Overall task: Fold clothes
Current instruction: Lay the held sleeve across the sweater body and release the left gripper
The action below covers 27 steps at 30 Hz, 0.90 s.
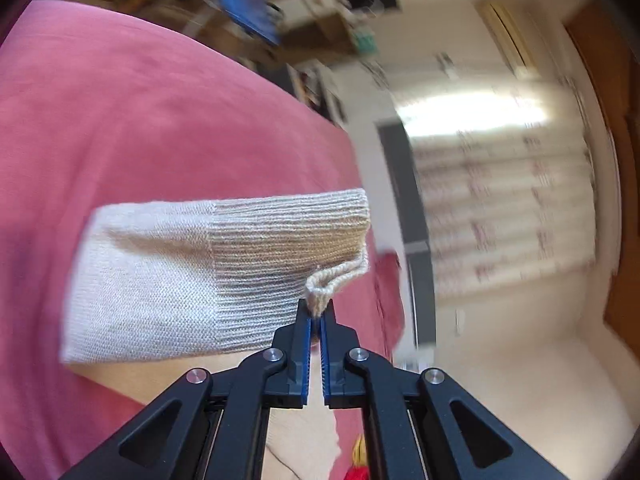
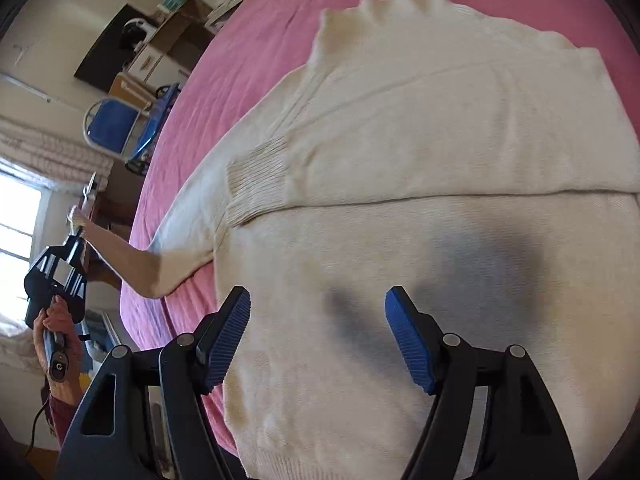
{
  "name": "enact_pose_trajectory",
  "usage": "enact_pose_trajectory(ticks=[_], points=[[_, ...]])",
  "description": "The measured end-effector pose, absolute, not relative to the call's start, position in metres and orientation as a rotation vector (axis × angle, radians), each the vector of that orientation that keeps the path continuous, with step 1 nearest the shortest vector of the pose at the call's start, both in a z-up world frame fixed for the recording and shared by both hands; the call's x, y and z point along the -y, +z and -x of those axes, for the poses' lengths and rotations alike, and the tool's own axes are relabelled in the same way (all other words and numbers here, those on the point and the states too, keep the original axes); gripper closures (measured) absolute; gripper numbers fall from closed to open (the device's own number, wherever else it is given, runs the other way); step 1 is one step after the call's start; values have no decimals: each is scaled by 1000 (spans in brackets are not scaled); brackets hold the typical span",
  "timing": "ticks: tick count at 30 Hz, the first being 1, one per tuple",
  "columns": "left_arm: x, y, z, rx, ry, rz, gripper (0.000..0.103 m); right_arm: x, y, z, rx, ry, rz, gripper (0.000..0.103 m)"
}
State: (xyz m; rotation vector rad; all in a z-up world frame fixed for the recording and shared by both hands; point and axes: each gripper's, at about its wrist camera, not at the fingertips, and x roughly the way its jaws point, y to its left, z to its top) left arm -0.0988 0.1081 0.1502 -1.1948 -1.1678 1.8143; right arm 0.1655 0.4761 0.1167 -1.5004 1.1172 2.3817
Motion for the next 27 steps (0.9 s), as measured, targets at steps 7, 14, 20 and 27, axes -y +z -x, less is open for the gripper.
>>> enact_pose_trajectory(ticks=[7, 14, 20, 27], points=[[-309, 190, 36, 803, 1578, 1159, 100, -576, 100, -217, -1245, 2222, 1336, 30], [-438, 147, -89, 441, 1404, 1285, 100, -633, 69, -254, -1331, 2112, 1283, 30], [-465, 74, -136, 259, 1274, 1473, 92, -664, 64, -254, -1440, 2156, 1196, 30], [-433, 73, -102, 356, 1271, 1506, 90, -676, 77, -206, -1477, 2298, 1167, 24]])
